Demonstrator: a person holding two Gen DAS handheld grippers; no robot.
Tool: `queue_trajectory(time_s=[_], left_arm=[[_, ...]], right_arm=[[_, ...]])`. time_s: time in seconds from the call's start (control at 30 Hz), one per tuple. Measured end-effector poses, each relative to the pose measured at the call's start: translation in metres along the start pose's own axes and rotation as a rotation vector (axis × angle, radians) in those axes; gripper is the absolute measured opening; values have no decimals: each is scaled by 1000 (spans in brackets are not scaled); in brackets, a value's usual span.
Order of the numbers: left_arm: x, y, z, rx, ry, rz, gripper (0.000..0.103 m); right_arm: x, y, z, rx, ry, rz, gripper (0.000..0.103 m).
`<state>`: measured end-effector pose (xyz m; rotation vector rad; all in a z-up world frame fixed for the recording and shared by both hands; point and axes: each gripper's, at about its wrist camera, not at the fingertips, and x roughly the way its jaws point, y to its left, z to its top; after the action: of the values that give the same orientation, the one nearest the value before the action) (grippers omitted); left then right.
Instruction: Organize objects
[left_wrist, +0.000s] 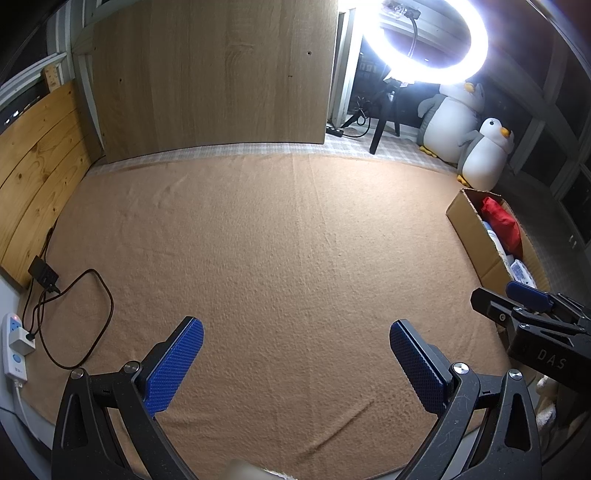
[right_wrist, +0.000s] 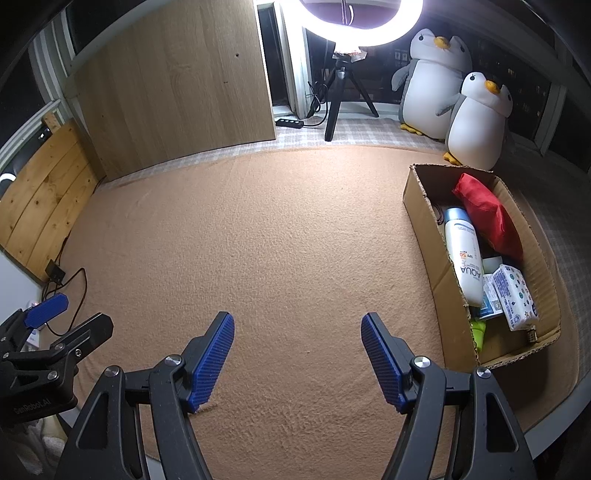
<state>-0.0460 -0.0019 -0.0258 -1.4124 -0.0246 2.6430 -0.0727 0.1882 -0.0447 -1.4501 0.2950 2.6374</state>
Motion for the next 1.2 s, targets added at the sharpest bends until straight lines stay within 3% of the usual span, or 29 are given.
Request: queue_trajectory(time_s=[1.2], left_arm=[[5, -1, -1, 1, 14, -1, 103]], right_arm=[[2, 1, 0, 3, 6, -25, 68]])
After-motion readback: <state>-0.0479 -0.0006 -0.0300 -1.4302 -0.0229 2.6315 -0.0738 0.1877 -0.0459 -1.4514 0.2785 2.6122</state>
